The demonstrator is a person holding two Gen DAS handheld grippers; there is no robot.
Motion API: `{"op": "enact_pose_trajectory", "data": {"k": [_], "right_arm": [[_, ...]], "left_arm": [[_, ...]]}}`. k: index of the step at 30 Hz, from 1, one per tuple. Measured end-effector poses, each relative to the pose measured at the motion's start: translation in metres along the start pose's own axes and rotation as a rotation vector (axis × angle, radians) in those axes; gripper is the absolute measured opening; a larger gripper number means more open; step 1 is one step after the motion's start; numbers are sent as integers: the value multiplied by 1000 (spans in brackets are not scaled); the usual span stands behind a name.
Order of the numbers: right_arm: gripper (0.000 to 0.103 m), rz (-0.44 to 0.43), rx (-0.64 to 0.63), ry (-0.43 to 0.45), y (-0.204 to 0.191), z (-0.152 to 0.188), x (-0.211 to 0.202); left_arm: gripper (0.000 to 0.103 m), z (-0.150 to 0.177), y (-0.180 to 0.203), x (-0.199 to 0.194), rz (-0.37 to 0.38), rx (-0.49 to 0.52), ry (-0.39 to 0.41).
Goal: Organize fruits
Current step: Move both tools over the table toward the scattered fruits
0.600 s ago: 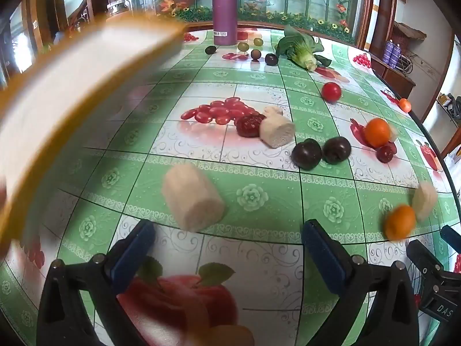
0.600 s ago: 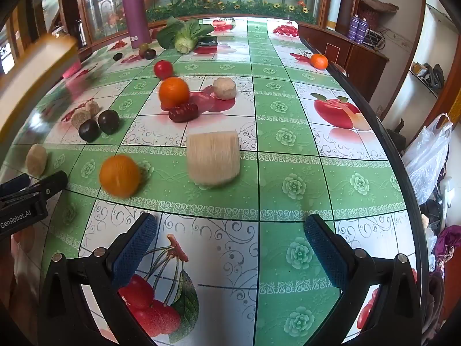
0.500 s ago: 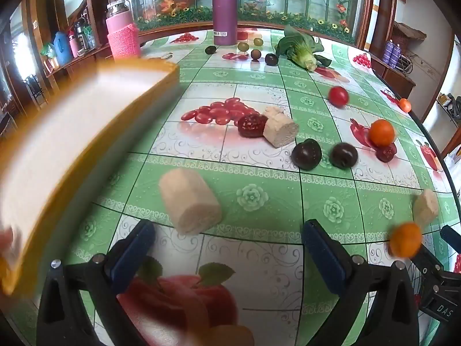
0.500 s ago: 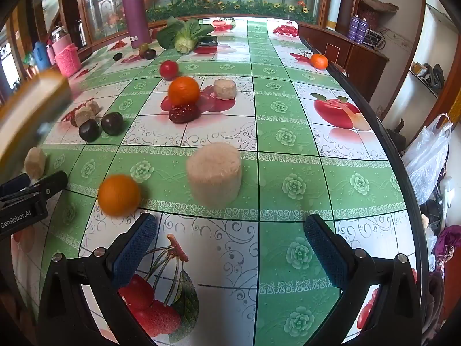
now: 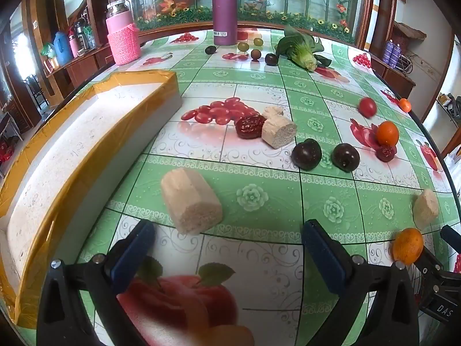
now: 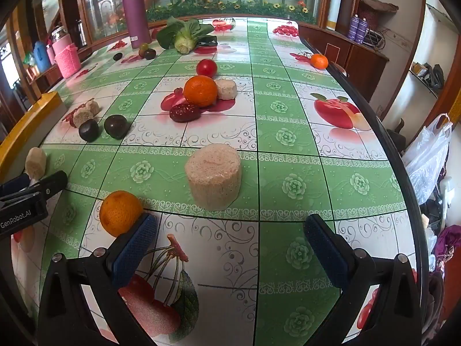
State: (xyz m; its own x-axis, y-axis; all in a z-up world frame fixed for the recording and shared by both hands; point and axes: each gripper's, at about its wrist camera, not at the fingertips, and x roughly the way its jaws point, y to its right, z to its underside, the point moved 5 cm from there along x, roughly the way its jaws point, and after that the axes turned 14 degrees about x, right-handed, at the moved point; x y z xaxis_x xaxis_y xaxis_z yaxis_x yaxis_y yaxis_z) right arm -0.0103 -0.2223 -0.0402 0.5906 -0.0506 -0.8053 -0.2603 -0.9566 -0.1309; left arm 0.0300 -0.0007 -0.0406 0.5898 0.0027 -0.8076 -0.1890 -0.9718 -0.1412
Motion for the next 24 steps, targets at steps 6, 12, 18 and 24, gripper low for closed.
{"op": "enact_pose_trajectory", "data": {"k": [6, 12, 18, 24], "right_arm": [[103, 0, 1, -1, 1, 1, 0], [103, 11, 2, -27, -1, -3, 3], [103, 5, 18, -32, -3, 0, -8], [103, 17, -22, 36, -15, -6, -39]], "left_arm": [[103, 0, 0, 0, 0, 0, 0], [103, 1, 0, 0, 10, 12, -1], [103, 3, -6, -8, 26, 5, -14], [103, -3, -10, -29, 32, 27, 34]]}}
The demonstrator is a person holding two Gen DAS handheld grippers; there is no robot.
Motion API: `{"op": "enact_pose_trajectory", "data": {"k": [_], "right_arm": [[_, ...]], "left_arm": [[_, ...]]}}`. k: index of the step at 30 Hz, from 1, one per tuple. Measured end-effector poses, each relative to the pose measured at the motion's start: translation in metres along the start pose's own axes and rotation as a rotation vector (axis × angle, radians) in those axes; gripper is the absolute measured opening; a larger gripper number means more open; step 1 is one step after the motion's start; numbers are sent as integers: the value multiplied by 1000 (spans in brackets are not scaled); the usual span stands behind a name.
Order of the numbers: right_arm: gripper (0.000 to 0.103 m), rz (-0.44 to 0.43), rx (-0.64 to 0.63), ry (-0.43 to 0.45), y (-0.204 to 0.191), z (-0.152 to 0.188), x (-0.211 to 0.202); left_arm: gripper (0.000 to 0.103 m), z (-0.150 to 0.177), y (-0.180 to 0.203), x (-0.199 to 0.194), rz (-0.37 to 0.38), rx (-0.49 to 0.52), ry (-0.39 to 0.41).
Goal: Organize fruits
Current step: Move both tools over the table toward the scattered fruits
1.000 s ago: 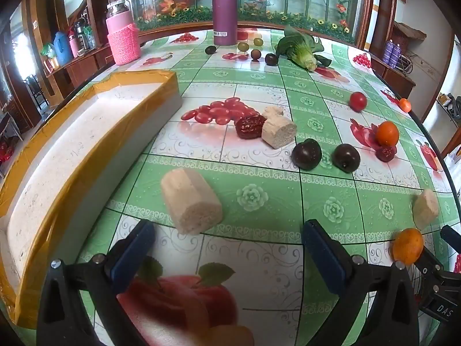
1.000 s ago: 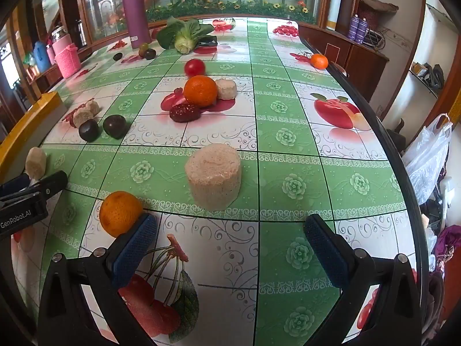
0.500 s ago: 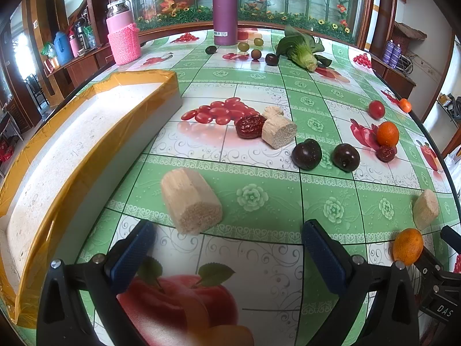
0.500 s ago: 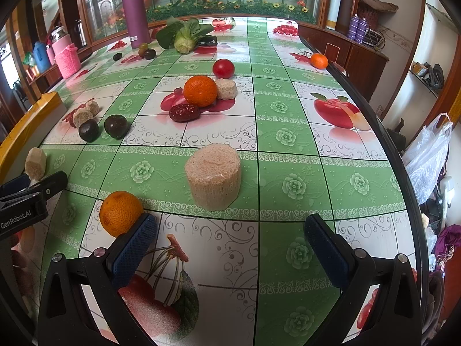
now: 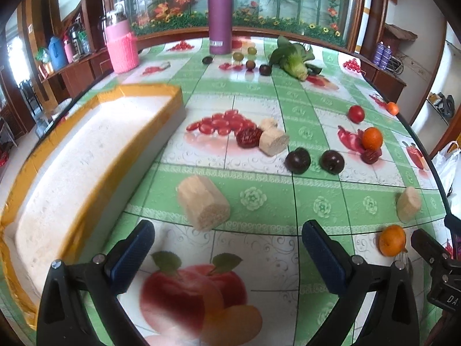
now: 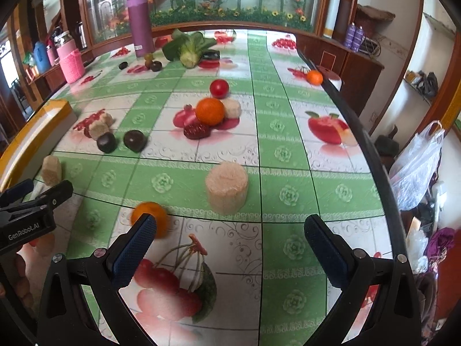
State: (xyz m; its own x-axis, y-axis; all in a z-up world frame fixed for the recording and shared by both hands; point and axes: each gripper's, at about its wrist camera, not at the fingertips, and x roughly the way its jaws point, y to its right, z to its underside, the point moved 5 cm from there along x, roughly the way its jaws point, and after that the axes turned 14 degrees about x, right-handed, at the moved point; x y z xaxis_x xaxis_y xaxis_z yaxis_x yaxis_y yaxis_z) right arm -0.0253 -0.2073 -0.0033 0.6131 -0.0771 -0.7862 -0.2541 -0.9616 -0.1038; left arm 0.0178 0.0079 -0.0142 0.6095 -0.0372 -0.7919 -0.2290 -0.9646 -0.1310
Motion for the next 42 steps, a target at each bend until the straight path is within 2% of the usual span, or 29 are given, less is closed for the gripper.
{"op": "enact_pose_trajectory", "data": {"k": [7, 18, 42], "right_arm": [[103, -26, 27, -4, -6, -8, -19], [103, -17, 22, 41, -11, -13, -45], [103, -7, 34, 46, -6, -13, -57]], "left_arm": [[103, -13, -9, -18, 5, 12, 38], [103, -16, -10, -39, 15, 31, 78], [103, -26, -9, -61, 24, 57, 122]]}}
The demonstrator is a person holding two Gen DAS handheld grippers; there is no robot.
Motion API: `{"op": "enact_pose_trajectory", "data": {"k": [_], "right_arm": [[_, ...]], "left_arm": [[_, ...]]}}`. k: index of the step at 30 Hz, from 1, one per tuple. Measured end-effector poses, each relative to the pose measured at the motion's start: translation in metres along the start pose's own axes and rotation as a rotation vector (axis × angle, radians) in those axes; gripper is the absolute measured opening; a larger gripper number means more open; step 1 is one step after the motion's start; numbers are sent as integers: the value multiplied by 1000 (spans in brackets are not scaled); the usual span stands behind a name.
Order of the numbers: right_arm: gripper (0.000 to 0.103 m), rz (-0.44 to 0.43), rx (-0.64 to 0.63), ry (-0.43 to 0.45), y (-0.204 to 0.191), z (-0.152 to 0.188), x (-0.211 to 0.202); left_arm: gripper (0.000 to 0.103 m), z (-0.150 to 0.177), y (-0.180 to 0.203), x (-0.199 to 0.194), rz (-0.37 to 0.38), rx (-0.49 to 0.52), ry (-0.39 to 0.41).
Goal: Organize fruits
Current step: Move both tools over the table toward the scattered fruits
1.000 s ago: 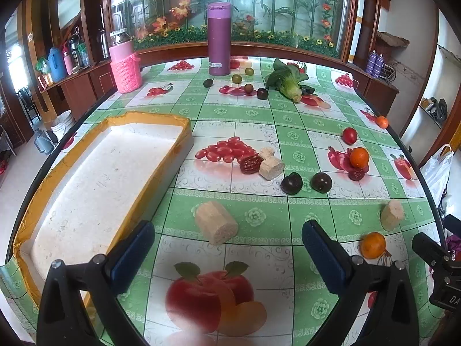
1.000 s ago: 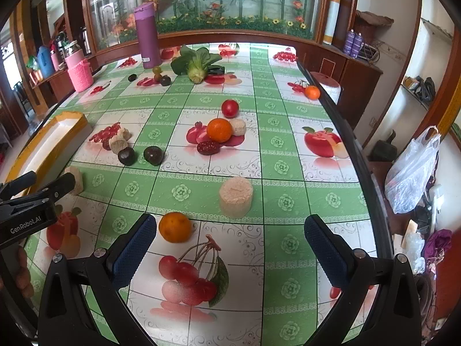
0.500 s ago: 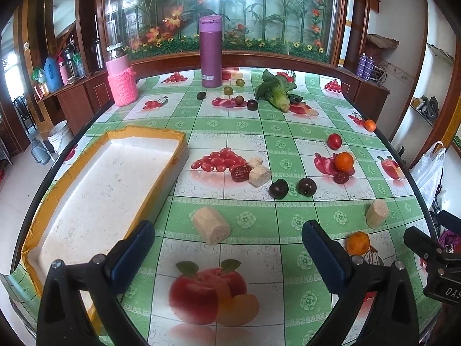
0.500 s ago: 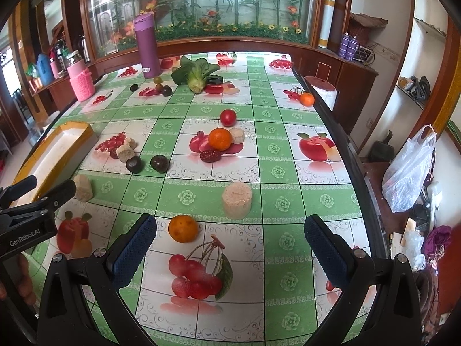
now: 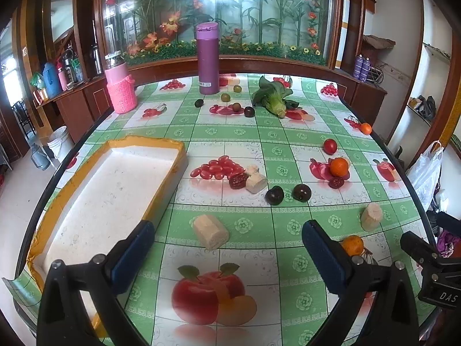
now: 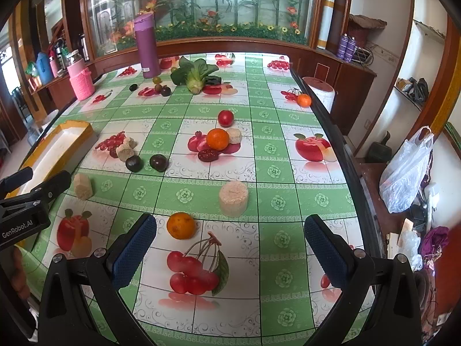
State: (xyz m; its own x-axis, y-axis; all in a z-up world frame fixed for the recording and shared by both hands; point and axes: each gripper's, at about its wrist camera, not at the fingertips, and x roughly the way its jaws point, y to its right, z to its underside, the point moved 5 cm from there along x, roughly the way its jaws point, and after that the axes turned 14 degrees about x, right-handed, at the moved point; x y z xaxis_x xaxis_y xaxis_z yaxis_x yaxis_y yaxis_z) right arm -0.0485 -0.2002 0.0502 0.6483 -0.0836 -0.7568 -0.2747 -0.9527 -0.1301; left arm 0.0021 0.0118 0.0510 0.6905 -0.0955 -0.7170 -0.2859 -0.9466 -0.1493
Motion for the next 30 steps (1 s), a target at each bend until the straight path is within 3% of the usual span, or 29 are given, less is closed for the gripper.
{"op": "enact_pose_trajectory", "data": {"k": [24, 30], "right_arm": [[103, 16, 2, -12, 16, -10, 1], [103, -4, -42, -28, 3, -6, 5]], "left_arm": [[103, 0, -14, 3, -23, -21, -33], [103, -1, -11, 7, -18, -16, -44]]}}
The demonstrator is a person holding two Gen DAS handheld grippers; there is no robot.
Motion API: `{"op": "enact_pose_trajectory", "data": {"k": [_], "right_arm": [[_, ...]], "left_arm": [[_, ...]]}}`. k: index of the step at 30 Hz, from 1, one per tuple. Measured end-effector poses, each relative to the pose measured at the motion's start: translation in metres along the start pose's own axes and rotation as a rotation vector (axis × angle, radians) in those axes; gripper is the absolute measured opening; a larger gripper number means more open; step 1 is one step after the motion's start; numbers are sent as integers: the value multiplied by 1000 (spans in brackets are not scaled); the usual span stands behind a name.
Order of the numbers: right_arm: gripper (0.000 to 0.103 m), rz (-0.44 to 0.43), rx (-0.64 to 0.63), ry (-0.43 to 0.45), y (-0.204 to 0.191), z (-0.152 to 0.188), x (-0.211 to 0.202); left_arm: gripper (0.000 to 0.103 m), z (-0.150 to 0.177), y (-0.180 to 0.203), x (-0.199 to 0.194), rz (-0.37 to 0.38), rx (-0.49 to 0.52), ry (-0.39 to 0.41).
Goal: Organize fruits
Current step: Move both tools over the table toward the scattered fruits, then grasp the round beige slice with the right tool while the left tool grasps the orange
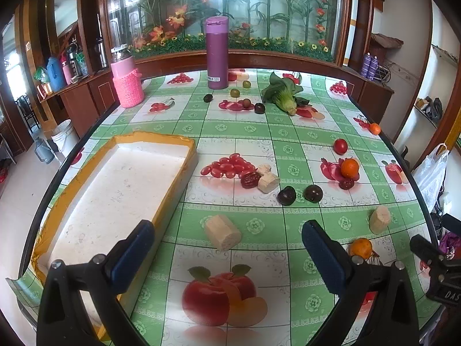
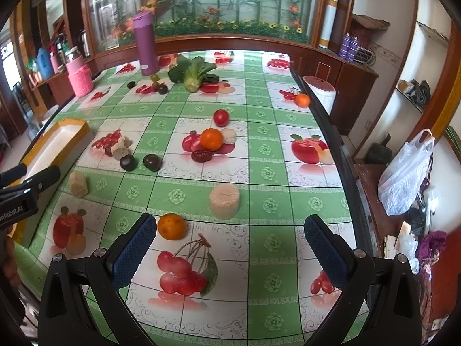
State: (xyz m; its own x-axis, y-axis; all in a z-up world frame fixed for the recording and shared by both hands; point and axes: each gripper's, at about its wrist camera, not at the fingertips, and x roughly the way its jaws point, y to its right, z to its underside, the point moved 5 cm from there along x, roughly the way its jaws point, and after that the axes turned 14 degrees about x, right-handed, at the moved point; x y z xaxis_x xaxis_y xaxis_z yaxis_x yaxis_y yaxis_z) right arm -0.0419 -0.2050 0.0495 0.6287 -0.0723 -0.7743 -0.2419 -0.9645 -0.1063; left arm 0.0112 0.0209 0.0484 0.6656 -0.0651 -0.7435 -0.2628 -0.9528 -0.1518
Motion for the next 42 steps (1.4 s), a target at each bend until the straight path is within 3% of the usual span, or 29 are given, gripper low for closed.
{"op": "enact_pose_trajectory", "data": {"k": [4, 9, 14, 18, 23, 25, 27, 35, 42], "right_arm": [[103, -10, -53, -16, -10, 7, 6], [103, 9, -43, -35, 7, -6, 21], [103, 6, -45, -127, 15, -16, 55], [97, 13, -100, -173, 9, -16, 79], [69, -57, -81, -274, 9, -13, 101], [48, -69, -103, -297, 7, -10, 106], [36, -83, -123, -287, 6, -11, 106], [36, -116, -128, -241, 26, -15, 87], [36, -107, -101, -223, 57, -10, 73]], "left_arm": [[103, 2, 0, 5, 7, 8, -23], [103, 6, 4, 10, 5, 32, -61], [103, 9, 12, 12, 11, 42, -84], [103, 10, 21, 14, 18, 60, -109], [103, 7, 34, 15, 23, 90, -134], [103, 6, 40, 16, 34, 100, -147], [103, 4, 48, 18, 55, 105, -159], [103, 6, 101, 35, 160, 199, -307], [103, 1, 153, 42, 186, 315, -308]]}}
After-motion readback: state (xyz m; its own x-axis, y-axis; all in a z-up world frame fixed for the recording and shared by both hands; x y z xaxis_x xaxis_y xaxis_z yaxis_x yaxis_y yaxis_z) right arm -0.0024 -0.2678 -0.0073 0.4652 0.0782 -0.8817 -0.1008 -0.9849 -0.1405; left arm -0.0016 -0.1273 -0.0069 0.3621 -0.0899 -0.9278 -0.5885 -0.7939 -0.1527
